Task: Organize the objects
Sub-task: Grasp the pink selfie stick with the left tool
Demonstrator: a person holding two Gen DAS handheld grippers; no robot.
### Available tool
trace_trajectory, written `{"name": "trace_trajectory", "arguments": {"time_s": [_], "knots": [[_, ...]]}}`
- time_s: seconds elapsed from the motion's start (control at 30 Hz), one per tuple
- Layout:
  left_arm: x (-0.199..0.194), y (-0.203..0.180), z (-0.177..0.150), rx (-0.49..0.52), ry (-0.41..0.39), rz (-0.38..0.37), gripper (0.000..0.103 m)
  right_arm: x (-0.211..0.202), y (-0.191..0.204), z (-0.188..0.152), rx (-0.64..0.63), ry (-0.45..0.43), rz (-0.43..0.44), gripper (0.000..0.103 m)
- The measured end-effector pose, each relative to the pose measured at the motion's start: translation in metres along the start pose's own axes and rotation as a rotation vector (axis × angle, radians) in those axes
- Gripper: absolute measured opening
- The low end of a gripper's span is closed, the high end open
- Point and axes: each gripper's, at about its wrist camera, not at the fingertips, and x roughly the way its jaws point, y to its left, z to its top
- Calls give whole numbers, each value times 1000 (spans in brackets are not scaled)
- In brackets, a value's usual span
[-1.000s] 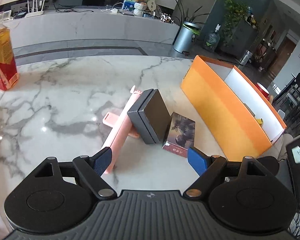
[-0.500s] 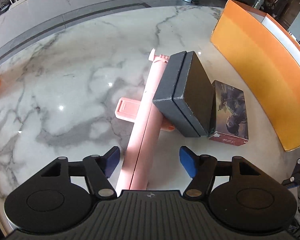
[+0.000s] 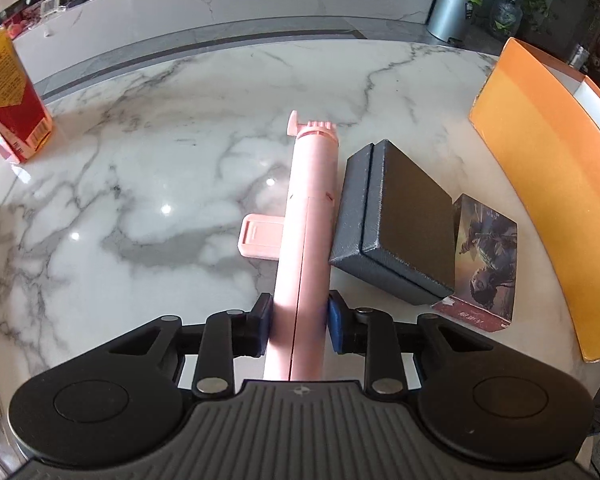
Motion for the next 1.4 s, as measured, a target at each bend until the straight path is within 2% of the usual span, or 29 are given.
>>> {"name": "trace_trajectory", "arguments": {"time_s": [0.07, 0.17, 0.37, 0.43, 0.53, 0.6, 0.63, 0.7, 0.73, 0.8, 0.9, 1.0, 1.03, 1.07, 1.13, 1.3, 1.4], "knots": [[-4, 0, -4, -64, 3, 33, 33, -1, 0, -1, -1, -2, 0, 67], [-12, 1, -13, -89, 12, 67, 32, -1, -1, -1, -1, -5, -1, 67], [-31, -3, -47, -172, 67, 80, 32, -3, -1, -3, 2, -15, -2, 67], [-37, -10, -61, -160, 76, 86, 32, -3, 0, -4, 1, -18, -14, 67], [-45, -24, -73, -90, 78, 114, 32, -4, 0, -5, 10, -22, -33, 66], [-54, -32, -71, -29, 39, 139, 34, -5, -2, -5, 12, -24, -34, 66], [-60, -36, -67, 1, 0, 148, 39, -6, -2, -5, 13, -25, -35, 66], [-75, -41, -56, 41, -79, 139, 59, -6, -1, -4, 12, -25, -37, 66], [-79, -42, -48, 54, -102, 130, 73, -6, -1, -4, 12, -25, -38, 66], [-75, -41, -32, 57, -87, 113, 76, -4, -1, -3, 14, -24, -39, 66], [-53, -38, -18, 45, -24, 137, 70, -3, -1, -3, 15, -25, -39, 66], [-33, -31, -18, 40, 28, 162, 64, -2, -1, -4, 17, -29, -36, 66], [-29, -28, -18, 19, 47, 150, 55, -1, -1, -3, 16, -30, -35, 66], [-25, -23, -18, -10, 72, 125, 40, -1, -1, -3, 15, -31, -34, 66], [-25, -15, -21, -56, 72, 94, 32, -1, -2, -4, 19, -33, -30, 66], [-26, -30, -26, 30, 38, 149, 32, -2, -2, -4, 17, -36, -28, 66], [-26, -34, -26, 41, 39, 162, 32, -2, -2, -5, 21, -42, -33, 66]]}}
